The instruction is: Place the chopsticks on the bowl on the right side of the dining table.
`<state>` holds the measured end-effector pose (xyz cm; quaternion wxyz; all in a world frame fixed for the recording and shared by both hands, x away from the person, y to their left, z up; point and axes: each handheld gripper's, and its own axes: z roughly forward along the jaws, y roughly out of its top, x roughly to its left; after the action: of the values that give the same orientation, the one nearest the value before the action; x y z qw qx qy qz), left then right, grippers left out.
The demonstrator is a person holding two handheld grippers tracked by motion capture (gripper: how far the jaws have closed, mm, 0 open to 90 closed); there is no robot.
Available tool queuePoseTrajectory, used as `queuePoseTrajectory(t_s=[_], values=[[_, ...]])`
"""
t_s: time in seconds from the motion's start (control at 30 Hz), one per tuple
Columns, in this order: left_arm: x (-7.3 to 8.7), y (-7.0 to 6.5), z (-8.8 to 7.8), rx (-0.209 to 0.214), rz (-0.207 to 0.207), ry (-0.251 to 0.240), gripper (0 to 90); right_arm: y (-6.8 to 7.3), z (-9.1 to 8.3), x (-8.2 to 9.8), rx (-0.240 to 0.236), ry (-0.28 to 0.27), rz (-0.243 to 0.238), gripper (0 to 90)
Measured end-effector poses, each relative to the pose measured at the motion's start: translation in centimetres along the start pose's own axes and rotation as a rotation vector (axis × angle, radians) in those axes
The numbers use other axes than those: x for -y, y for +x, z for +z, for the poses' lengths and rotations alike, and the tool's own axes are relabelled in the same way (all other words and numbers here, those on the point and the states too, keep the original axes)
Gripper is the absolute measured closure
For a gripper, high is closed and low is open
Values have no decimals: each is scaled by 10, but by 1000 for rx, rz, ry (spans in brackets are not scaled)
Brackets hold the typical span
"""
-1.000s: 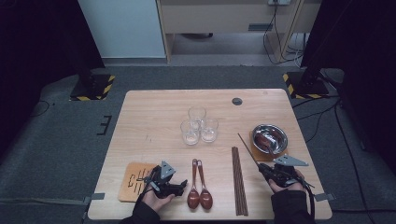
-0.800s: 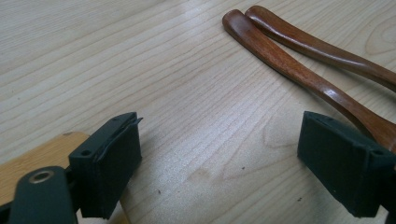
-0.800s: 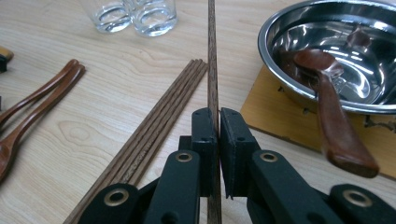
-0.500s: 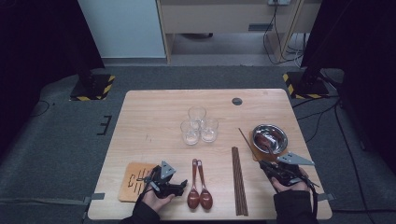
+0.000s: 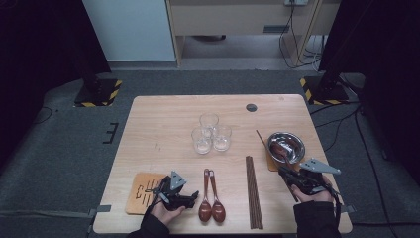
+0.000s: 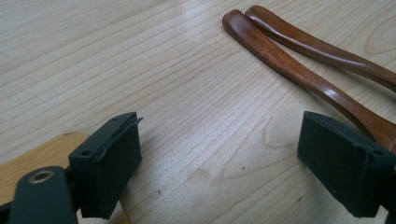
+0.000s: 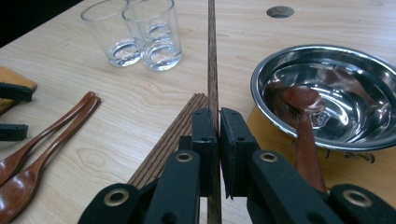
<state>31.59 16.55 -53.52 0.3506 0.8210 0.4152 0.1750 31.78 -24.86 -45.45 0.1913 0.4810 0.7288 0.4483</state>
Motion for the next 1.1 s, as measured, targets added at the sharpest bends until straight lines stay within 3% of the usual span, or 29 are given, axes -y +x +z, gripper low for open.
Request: queuePoseTrajectory(t_s=[1.1], values=[[0, 0, 0, 0, 0, 0, 124, -14, -19, -29, -2, -97, 11, 852]])
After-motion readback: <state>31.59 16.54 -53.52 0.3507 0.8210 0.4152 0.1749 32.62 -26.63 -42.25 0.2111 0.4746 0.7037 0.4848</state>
